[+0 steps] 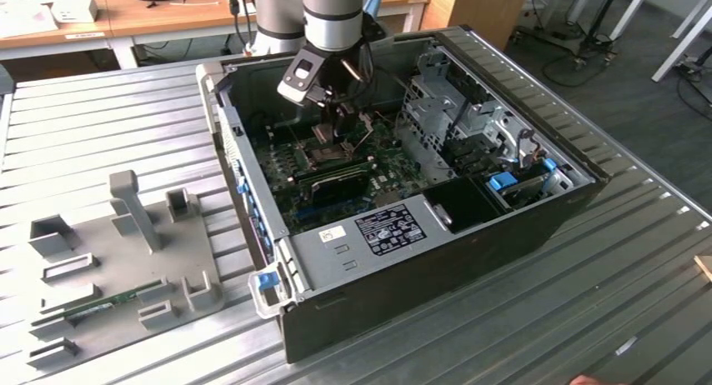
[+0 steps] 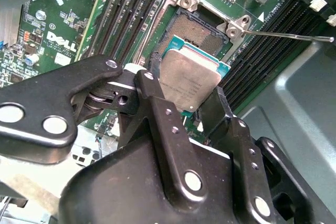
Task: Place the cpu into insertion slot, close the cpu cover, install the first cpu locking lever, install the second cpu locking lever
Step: 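Place the cpu into insertion slot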
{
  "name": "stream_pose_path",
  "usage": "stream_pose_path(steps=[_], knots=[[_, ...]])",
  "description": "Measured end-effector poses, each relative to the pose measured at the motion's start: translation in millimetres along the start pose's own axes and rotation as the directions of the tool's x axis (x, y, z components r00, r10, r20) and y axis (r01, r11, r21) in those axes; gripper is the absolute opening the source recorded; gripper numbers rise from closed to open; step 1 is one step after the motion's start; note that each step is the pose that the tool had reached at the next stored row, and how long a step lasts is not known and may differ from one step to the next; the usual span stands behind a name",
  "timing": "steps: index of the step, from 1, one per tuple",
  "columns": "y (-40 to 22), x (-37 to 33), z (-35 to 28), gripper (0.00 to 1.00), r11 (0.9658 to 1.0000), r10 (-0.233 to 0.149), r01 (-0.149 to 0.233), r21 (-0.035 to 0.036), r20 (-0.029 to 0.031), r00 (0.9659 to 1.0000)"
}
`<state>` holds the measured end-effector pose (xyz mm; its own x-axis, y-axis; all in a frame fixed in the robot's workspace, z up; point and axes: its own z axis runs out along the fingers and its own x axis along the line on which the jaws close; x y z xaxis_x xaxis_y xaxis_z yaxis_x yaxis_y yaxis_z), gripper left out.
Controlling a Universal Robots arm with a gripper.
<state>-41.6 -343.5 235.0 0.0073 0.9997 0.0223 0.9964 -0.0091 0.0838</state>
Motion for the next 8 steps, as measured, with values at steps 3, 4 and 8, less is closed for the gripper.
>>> stream_pose_path(steps=[3,4,8], knots=[[-0.1,-0.1,1.1,0.54,1.0000,0.000,0.000,0.0001,0.0002,1.0000],[-0.1,-0.1,1.3,0.54,1.0000,0.000,0.000,0.0002,0.0004,1.0000],[-0.3,-0.1,2.8,0.54,1.0000,0.000,0.000,0.0002,0.0004,1.0000]])
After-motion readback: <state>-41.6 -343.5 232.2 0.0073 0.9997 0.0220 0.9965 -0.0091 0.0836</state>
